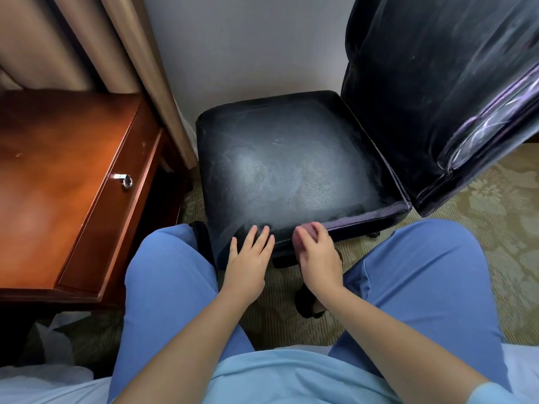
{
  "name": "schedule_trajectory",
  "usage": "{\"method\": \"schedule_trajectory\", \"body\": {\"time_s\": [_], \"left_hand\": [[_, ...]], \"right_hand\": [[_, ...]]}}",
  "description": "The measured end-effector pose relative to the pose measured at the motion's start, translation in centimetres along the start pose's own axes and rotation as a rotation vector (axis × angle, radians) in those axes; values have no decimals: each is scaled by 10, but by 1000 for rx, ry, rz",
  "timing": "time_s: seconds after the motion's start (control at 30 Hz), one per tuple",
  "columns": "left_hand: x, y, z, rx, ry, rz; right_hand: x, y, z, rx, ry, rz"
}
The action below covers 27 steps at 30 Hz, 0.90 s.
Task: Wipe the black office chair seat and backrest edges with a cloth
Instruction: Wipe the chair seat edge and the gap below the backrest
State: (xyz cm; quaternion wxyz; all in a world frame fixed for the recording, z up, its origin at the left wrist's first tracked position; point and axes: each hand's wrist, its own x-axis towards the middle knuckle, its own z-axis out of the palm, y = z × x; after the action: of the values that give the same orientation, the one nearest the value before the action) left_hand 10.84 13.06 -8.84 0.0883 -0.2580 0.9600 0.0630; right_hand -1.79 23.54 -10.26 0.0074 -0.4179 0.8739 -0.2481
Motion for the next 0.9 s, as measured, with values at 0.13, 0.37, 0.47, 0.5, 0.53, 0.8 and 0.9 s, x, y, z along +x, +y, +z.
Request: {"method": "schedule_trajectory", "body": {"time_s": [0.13, 0.37, 0.47, 0.5, 0.53, 0.8, 0.9], "left_hand": [[-2, -2, 1, 63, 1, -6], [-1, 0, 1, 109, -10, -31], [0, -3, 1, 110, -4, -31], [0, -3, 1, 111, -8, -33], [0, -3, 1, 112, -13, -39], [-1, -9, -2, 96, -33, -64], [0, -7, -2, 82, -46, -80]], "right_hand": [[0, 2, 3, 1, -39, -183], [2, 7, 2, -78, 21, -139], [8, 10, -3, -41, 27, 59], [9, 8, -3, -29, 48, 108], [8, 5, -2, -40, 58, 59], [11, 18, -5, -119, 57, 5], [11, 18, -7, -186, -1, -215]]}}
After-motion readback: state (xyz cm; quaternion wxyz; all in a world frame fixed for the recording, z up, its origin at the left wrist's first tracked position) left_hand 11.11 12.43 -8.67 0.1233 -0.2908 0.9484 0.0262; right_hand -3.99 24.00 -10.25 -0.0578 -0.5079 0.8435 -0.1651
